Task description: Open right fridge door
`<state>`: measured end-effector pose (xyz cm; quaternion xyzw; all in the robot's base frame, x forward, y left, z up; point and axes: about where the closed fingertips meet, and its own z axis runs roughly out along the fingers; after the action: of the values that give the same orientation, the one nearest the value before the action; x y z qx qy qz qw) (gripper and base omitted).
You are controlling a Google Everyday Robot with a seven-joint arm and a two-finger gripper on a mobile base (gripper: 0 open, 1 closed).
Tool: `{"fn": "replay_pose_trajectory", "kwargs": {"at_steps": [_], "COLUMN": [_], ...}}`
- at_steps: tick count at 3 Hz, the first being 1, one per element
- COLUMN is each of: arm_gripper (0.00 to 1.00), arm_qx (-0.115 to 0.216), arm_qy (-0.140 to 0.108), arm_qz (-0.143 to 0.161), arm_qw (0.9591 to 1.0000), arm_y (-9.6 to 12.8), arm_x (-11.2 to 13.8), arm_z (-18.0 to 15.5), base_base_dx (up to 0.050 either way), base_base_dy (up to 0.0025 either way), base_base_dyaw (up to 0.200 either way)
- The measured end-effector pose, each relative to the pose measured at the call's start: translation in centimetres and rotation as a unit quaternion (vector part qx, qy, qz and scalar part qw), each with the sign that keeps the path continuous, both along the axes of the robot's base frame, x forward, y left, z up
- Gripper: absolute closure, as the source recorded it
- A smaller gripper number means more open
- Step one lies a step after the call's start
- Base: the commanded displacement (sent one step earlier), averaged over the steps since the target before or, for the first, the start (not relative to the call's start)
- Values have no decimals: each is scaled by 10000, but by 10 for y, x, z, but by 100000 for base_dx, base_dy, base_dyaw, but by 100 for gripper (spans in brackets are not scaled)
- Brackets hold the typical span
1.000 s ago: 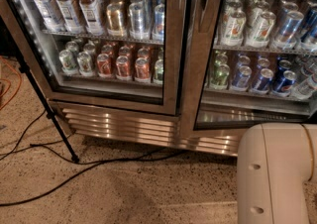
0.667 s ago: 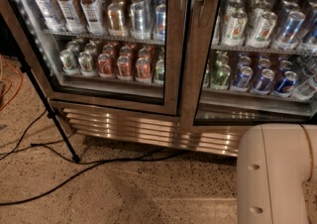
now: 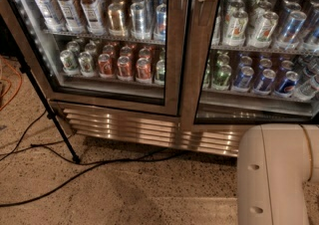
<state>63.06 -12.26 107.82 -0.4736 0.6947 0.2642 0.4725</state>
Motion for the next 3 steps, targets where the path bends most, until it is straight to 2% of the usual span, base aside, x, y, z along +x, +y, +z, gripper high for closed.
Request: {"fn": "replay_pose_trajectory", "kwargs": {"at_steps": [3], "arm_gripper": [0], "arm_qx": [-5], "arm_qy": [-82], "arm_qz": [-187], "arm_qw": [9998], "arm_y": [1], "arm_x": [5], "arm_z": [0], "base_base_dx": [0], "base_base_dy": [0], "base_base_dyaw": [0]}}
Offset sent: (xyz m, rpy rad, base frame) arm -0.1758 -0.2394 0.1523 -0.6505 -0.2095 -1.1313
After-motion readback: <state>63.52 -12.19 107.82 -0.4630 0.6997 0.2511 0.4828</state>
